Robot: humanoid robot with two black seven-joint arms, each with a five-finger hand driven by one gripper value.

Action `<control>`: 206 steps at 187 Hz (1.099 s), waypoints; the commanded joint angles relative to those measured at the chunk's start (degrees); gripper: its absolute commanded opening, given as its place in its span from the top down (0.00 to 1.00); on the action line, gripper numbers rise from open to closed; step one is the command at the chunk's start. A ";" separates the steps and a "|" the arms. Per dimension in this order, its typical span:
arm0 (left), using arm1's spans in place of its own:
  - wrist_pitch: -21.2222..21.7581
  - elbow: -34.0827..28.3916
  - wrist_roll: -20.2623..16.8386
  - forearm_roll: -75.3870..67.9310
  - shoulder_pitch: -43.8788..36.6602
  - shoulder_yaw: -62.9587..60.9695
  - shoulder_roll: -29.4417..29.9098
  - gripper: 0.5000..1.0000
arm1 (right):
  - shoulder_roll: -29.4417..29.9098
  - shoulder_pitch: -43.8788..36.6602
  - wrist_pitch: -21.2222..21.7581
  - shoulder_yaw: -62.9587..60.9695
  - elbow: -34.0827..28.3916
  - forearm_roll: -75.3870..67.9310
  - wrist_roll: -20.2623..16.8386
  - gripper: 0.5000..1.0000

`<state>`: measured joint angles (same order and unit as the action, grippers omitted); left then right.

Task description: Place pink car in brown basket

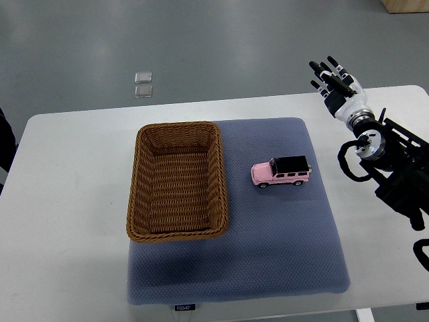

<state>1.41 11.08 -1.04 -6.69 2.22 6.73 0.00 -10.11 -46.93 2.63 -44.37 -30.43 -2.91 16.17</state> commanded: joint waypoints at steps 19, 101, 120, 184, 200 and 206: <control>0.00 0.09 -0.01 0.01 -0.02 0.13 0.00 0.00 | 0.01 0.00 0.01 -0.02 0.11 0.01 0.00 0.18; 0.17 -0.71 0.07 -0.17 -0.99 -0.75 0.00 0.00 | 0.01 0.00 0.01 -0.02 0.20 -0.08 0.00 0.18; 0.17 -0.88 0.07 -0.17 -0.99 -0.66 0.00 0.00 | 0.09 0.00 0.01 -0.02 0.20 -0.08 0.00 0.18; 0.17 -0.79 0.07 -0.17 -0.99 -0.66 0.00 0.00 | 0.09 0.00 -0.08 -0.02 0.28 -0.08 0.00 0.18; 0.17 -0.79 0.07 -0.17 -0.99 -0.66 0.00 0.00 | 0.01 0.00 -0.08 -0.02 0.28 -0.08 0.00 0.18; 0.17 -0.79 0.07 -0.17 -0.99 -0.66 0.00 0.00 | 0.01 0.00 -0.08 -0.02 0.28 -0.08 0.00 0.18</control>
<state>1.59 10.28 -0.96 -6.86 1.22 6.07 0.00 -10.02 -46.93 2.62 -44.39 -30.07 -2.99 16.17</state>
